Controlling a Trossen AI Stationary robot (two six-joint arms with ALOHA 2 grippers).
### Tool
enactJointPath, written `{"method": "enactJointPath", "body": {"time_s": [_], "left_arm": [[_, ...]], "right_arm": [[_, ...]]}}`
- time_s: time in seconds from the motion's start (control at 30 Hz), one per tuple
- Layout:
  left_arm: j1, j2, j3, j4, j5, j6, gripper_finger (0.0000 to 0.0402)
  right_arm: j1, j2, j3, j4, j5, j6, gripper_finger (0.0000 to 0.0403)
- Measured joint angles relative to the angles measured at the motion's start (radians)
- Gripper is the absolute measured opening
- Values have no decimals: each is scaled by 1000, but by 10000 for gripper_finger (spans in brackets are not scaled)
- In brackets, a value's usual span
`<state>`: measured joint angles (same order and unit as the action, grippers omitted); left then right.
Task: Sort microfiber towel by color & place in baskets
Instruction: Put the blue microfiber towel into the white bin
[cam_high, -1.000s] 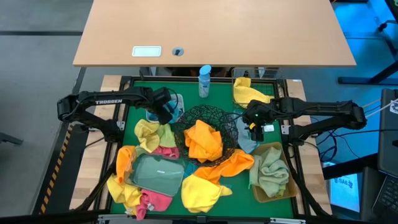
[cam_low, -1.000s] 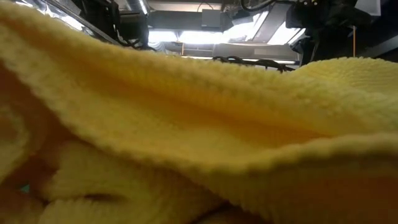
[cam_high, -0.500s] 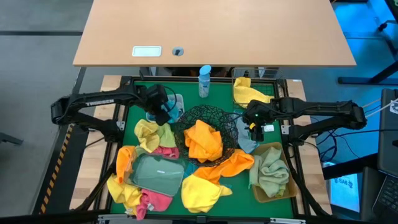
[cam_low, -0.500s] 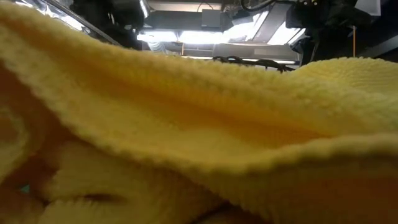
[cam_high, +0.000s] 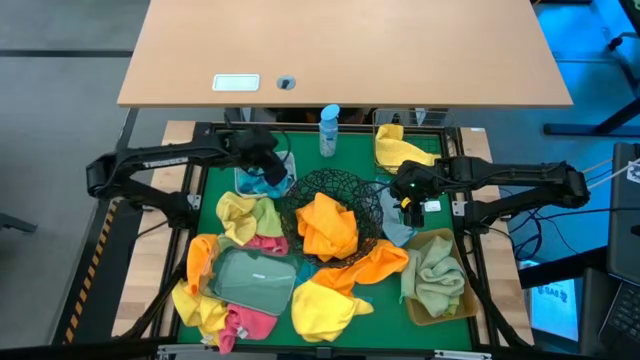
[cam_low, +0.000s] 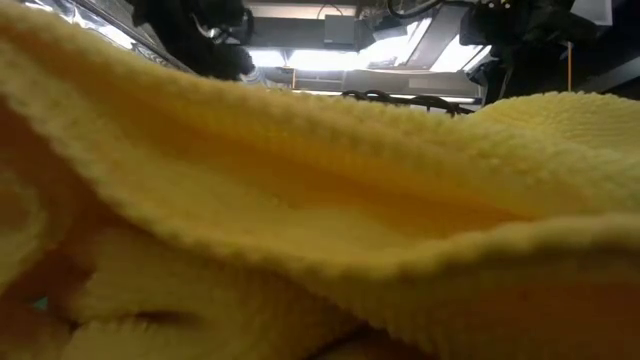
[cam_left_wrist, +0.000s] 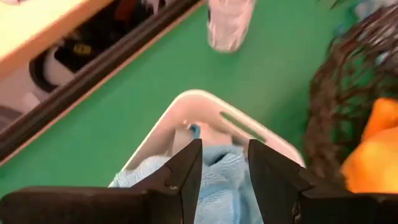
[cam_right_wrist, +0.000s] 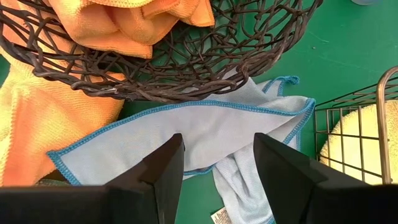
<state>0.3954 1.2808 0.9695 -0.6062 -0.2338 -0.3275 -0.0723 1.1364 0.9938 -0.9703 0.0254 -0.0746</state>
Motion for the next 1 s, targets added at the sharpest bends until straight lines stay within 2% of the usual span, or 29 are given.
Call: {"method": "enactJointPath", "body": {"time_s": [0.43,0.6,0.8,1.0], "left_arm": [[0,271,0,-61,-1,-1,124],[0,331,1,-51,2,4,124],[0,317,0,-53,5,22,124],[-1,218,-2,-61,9,26,124]], "right_arm": [[0,0,0,0,0,0,193],[0,0,0,0,0,0,193],[0,0,0,0,0,0,193],[0,0,0,-27,20,41,193]]}}
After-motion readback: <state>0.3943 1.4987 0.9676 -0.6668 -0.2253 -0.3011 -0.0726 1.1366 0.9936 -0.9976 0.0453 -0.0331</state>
